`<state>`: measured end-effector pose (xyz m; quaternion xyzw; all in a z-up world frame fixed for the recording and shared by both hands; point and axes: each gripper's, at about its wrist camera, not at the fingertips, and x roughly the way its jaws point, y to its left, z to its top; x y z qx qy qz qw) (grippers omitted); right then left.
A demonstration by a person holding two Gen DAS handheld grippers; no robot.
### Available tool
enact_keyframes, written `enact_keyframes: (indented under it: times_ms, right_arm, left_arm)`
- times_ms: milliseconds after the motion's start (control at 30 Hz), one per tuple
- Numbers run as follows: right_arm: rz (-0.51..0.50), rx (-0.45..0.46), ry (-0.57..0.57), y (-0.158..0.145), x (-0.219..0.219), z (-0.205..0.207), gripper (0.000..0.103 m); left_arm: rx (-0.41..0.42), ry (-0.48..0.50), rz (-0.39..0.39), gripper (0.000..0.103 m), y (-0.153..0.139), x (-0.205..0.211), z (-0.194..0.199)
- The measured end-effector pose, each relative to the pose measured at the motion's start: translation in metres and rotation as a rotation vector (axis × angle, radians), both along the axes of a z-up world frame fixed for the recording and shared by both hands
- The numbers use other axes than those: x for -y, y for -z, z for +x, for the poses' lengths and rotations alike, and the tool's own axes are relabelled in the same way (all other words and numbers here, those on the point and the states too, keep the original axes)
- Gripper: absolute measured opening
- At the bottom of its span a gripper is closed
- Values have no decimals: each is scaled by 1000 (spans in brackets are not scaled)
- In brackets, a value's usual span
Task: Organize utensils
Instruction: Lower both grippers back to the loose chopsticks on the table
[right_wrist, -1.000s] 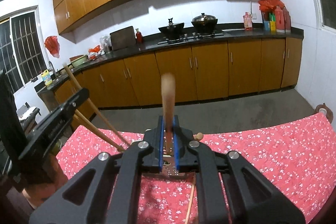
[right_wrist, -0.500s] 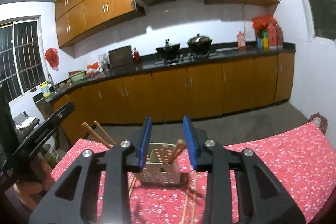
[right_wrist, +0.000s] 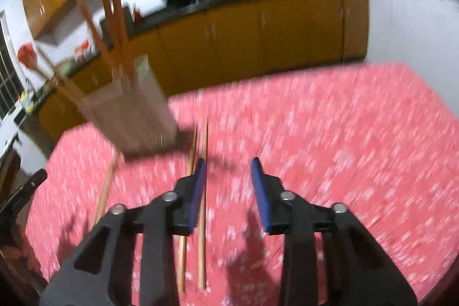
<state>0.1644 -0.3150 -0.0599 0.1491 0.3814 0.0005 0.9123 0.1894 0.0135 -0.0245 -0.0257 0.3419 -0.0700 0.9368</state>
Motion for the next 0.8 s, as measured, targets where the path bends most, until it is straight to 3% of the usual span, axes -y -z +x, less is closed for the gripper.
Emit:
enact_keyframes:
  times_ms: [100,300,367,567,800]
  right_arm:
    - [9,-62,-64,28,-19,1,23]
    - [-72,-118,-109,48,-46,6,22]
    - [-124,-109,-99,50,-48,5,9]
    - [-114,-108,-7,51,-25,4,8]
    - [-129,-103,-7,52,-22,0,8]
  left_arm:
    - [-49,39,-13,37,22,1,-9]
    - [-94,91,-45,37,41,9,-21]
    - [-107,97,-60,37,47,7,-23]
    - [-144,128,-80,34,56,13,-22]
    - [-178,182,-28,22,64,30,-25]
